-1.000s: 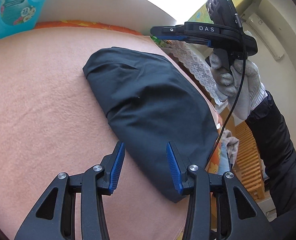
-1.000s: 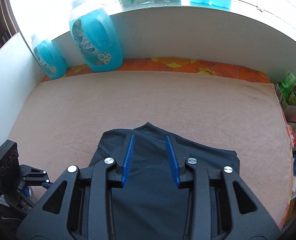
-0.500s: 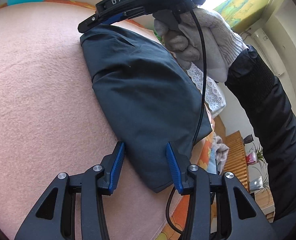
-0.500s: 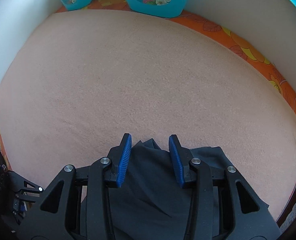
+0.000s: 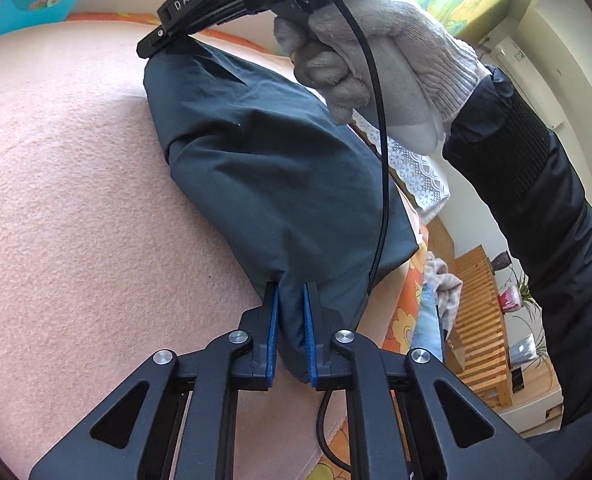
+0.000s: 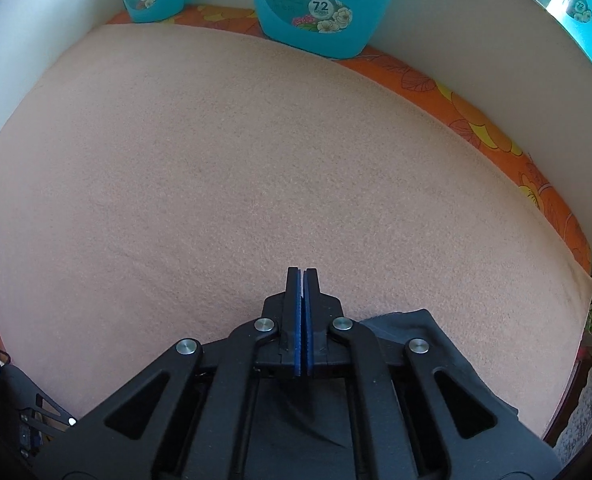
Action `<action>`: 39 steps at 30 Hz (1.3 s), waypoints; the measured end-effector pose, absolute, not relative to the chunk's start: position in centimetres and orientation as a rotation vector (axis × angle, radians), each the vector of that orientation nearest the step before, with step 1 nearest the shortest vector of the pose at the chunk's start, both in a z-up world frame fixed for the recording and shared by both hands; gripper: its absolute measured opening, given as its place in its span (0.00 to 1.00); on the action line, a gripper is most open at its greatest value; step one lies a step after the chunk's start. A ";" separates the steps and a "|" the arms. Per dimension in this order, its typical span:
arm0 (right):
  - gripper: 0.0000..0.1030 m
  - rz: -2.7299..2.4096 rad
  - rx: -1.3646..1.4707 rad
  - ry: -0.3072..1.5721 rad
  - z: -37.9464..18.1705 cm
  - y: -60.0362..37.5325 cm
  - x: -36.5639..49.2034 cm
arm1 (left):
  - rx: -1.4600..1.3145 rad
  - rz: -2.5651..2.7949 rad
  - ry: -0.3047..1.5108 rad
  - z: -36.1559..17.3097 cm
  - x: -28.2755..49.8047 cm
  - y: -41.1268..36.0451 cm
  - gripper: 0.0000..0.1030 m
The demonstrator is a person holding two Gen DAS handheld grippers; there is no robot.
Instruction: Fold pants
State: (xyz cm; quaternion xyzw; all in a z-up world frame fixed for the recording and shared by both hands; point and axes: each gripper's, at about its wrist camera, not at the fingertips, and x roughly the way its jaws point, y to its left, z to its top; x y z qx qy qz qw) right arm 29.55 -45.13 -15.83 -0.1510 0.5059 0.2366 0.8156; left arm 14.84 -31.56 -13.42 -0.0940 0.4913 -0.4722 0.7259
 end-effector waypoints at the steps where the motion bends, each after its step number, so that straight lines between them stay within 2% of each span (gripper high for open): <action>1: 0.01 0.491 -0.309 1.066 -15.5 -45.3 29.7 | -0.200 -1.046 1.076 -13.3 14.6 -31.6 0.09; 10: 0.00 0.362 -0.219 1.037 -16.7 -46.3 32.4 | -0.160 -1.058 1.075 -13.5 13.7 -31.9 0.09; 14: 0.01 0.362 -0.010 1.024 -14.6 -49.4 33.0 | -0.166 -1.056 1.103 -13.4 13.7 -31.2 0.09; 17: 0.14 0.334 0.044 0.945 -11.9 -52.1 31.2 | -0.149 -1.054 1.100 -12.8 13.3 -30.7 0.10; 18: 0.25 0.324 0.072 0.926 -11.2 -53.0 30.4 | -0.138 -1.056 1.099 -12.7 13.1 -30.5 0.10; 20: 0.38 0.323 0.118 0.875 -9.7 -55.0 28.1 | -0.111 -1.057 1.103 -12.6 12.7 -30.2 0.10; 24: 0.40 0.310 0.175 0.802 -8.3 -58.2 22.0 | -0.062 -1.041 1.087 -11.9 12.7 -29.6 0.10; 27: 0.45 0.299 0.221 0.782 -9.3 -60.2 17.1 | -0.059 -1.040 1.035 -10.6 13.5 -29.9 0.10; 32: 0.46 0.200 0.293 0.792 -13.4 -63.8 10.5 | 0.018 -1.103 0.964 -9.0 14.0 -32.4 0.10; 39: 0.46 0.038 0.432 0.848 -19.7 -69.5 6.6 | 0.093 -1.230 1.046 -11.7 13.4 -36.9 0.10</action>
